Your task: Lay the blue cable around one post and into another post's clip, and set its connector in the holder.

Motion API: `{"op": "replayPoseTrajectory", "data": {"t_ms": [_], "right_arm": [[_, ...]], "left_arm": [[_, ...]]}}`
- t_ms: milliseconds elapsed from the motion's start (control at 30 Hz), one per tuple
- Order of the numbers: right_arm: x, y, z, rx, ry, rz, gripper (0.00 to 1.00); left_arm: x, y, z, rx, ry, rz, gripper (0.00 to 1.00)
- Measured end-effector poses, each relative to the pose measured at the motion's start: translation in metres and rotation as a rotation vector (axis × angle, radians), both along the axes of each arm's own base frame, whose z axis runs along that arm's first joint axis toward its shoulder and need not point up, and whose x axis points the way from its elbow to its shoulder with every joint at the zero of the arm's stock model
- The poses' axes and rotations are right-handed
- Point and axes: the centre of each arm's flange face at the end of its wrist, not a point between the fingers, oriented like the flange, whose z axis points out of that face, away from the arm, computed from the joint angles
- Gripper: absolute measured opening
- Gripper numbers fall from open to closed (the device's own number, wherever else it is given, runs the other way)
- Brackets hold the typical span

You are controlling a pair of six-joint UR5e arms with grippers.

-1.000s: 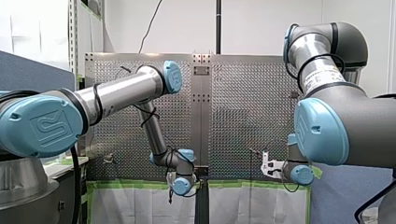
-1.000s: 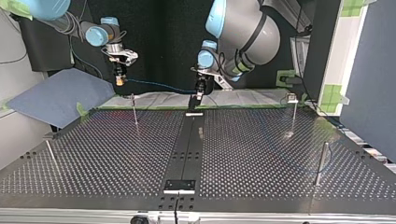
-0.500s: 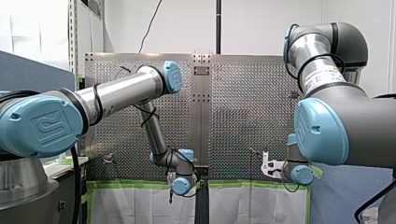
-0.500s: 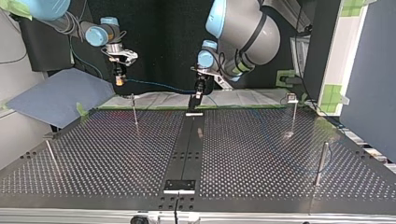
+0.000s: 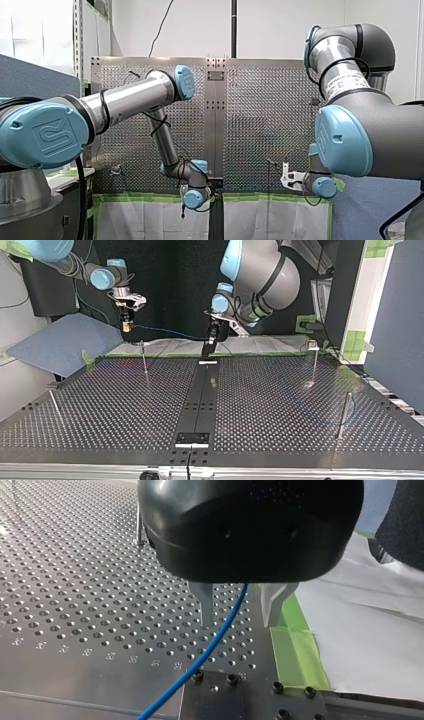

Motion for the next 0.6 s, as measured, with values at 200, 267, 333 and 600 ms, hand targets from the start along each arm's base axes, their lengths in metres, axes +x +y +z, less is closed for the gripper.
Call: {"op": "replayPoseTrajectory", "data": {"t_ms": [200, 267, 333, 600], "right_arm": [[-0.0002, -0.0004, 0.0001, -0.001, 0.000, 0.000, 0.00], [-0.0002, -0.0004, 0.0002, -0.001, 0.000, 0.000, 0.00], [-0.0002, -0.0004, 0.0001, -0.001, 0.000, 0.000, 0.00], [-0.0002, -0.0004, 0.0001, -0.001, 0.001, 0.000, 0.00]], "left_arm": [[0.0000, -0.0002, -0.0001, 0.000, 0.001, -0.006, 0.39], [0.0000, -0.0006, -0.0001, -0.001, 0.002, -0.011, 0.25], [0.0002, -0.0005, -0.0002, -0.003, 0.003, -0.014, 0.21], [0.0001, -0.0016, -0.0001, -0.007, 0.004, -0.028, 0.14]]}}
